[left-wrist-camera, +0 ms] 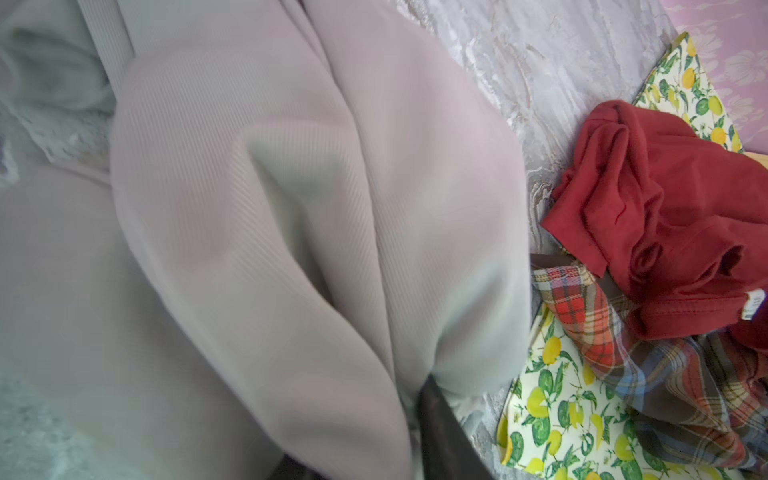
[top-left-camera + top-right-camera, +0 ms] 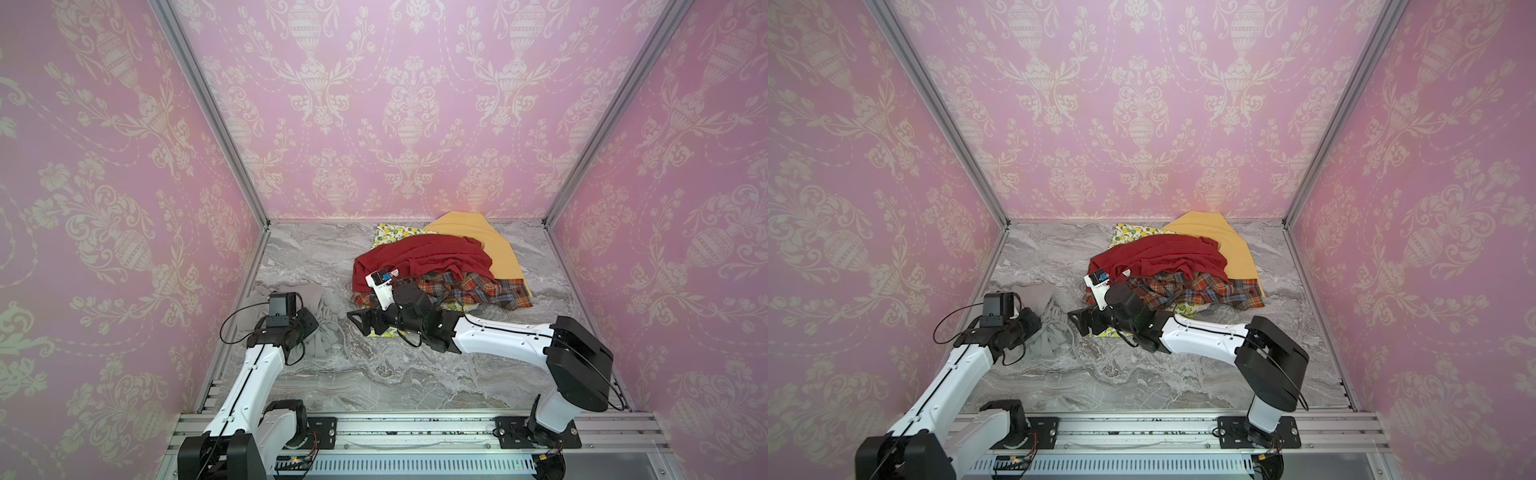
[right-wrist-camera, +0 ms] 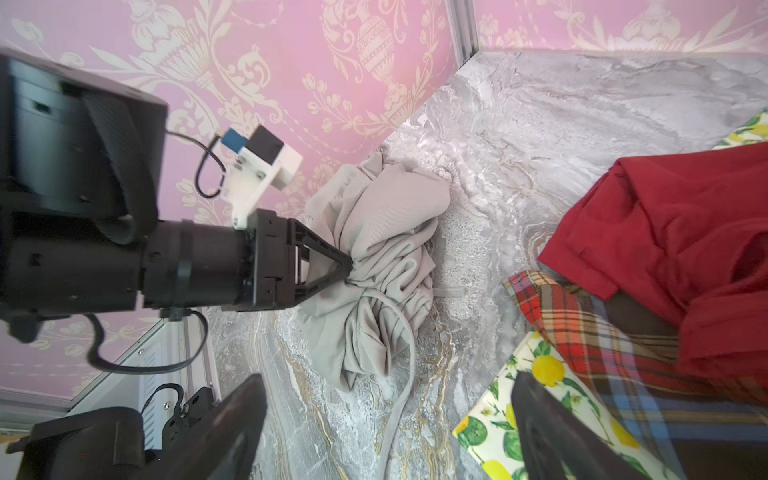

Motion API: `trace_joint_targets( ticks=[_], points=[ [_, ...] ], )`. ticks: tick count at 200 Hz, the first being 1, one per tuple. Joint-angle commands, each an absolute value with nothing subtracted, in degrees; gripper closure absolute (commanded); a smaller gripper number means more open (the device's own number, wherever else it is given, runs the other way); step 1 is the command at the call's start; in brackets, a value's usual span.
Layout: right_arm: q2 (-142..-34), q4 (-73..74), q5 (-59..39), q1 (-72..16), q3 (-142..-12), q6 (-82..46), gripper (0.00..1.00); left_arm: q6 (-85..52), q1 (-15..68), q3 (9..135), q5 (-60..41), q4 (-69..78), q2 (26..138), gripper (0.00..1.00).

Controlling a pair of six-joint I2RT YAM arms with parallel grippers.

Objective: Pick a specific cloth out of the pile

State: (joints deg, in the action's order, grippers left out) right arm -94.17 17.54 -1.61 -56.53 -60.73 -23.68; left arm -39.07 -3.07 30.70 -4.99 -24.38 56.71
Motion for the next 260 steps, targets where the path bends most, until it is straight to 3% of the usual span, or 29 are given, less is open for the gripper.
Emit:
trace_joint_targets(
  ticks=[1,57,95,150,215,260],
  points=[
    [-88.8,13.0,2.4,-54.8,-56.8,-22.4,0.05,-44.3,-2.4,27.9,-4.2,-21.1,58.9,0.55],
    [-72.5,6.2,6.1,-49.9,-49.0,-23.0,0.01,-45.8,-2.2,32.9,-5.3,-11.3,78.2,0.49],
    [-66.2,2.3,7.0,-46.8,-46.4,-23.4,0.00,-47.6,-2.4,49.1,-5.8,-10.3,96.0,0.49],
    [-63.5,-0.3,5.7,-41.9,-43.2,-24.9,0.00,-63.9,-1.1,71.8,-2.6,-9.9,113.9,0.49],
    [-63.9,-1.8,0.4,-35.9,-42.7,-24.8,0.00,-81.7,-0.5,85.9,7.6,-14.1,122.4,0.48],
    [-62.6,-3.2,-1.0,-33.4,-42.4,-23.4,0.00,-83.5,0.0,93.4,11.8,-19.2,124.6,0.42]
  ],
)
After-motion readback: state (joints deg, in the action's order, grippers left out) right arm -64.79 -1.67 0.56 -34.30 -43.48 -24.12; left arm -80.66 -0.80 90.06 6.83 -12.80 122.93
